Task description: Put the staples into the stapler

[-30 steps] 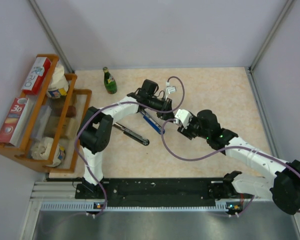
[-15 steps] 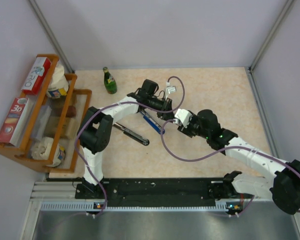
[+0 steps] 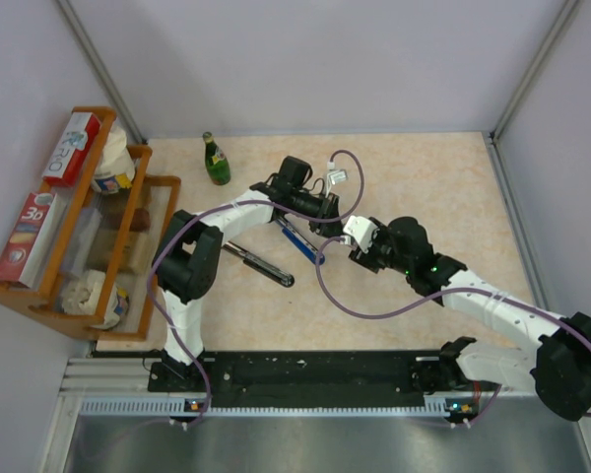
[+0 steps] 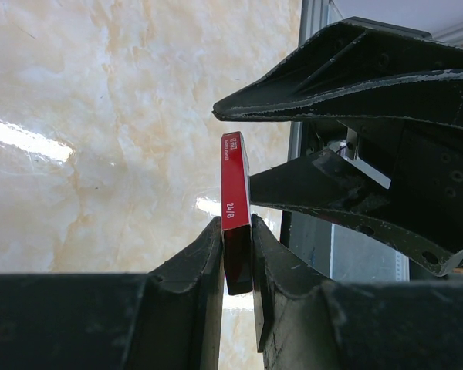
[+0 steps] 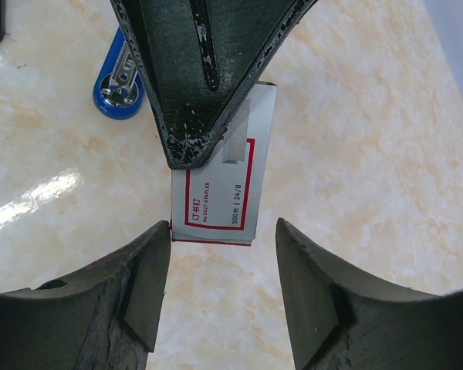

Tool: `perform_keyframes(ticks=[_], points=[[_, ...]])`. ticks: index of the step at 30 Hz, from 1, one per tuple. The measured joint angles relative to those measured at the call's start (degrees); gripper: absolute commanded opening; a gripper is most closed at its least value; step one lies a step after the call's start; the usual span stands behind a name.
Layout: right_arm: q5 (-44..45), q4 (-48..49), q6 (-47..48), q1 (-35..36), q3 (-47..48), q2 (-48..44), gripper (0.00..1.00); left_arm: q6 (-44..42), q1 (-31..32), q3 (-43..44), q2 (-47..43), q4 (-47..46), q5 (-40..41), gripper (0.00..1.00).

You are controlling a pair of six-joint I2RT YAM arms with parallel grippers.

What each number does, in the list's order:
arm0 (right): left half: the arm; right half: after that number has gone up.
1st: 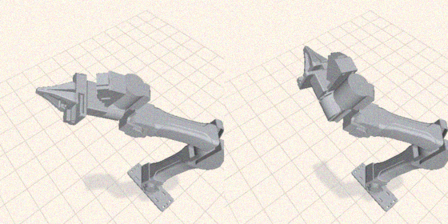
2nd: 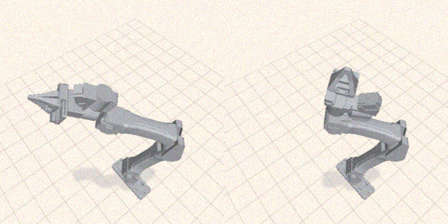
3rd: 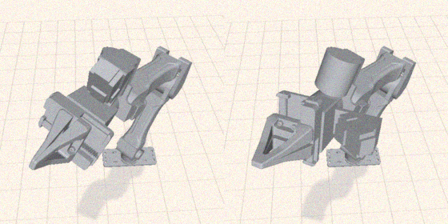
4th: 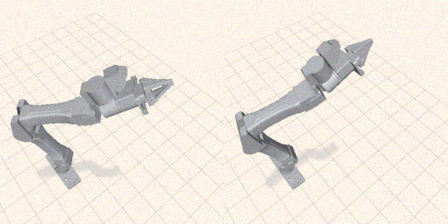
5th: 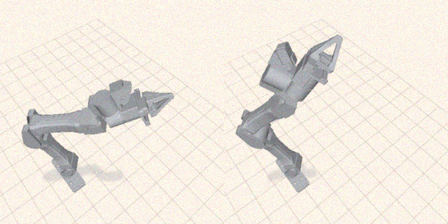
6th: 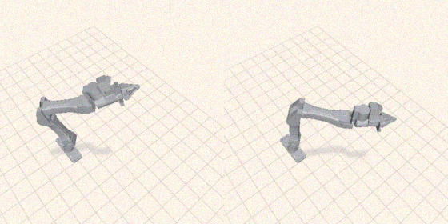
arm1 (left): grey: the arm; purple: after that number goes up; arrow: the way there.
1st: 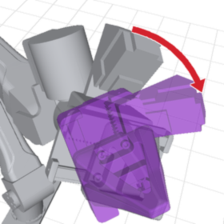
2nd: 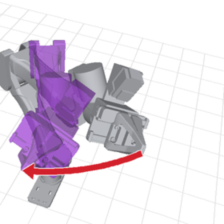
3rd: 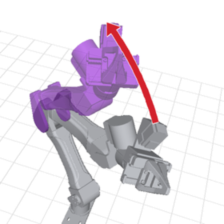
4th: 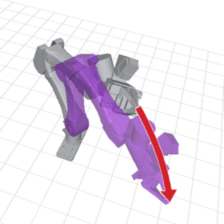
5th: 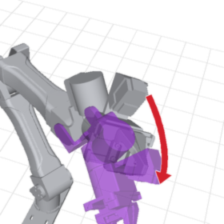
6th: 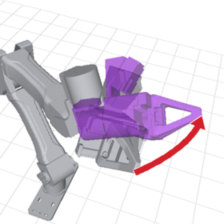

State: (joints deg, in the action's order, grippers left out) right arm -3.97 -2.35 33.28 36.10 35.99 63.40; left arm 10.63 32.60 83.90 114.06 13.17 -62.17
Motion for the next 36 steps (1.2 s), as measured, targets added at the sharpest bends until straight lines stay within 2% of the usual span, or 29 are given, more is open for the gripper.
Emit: perform_keyframes(ticks=[10, 24, 36], points=[[0.5, 0.11, 0.04, -0.22, 0.0, 0.26, 0.54, 0.13, 0.0, 0.0, 0.0, -0.22, -0.24, 0.23], [0.87, 1.14, 0.24, -0.28, -0.28, 0.85, 0.38, 0.44, -0.07, 0.0, 0.0, -1.62, -0.57, 0.23], [-0.68, 3.21, 1.66, -1.29, -1.49, 0.02, 0.33, 1.4, -0.94, -0.02, 0.0, -1.86, -1.01, 0.22]])
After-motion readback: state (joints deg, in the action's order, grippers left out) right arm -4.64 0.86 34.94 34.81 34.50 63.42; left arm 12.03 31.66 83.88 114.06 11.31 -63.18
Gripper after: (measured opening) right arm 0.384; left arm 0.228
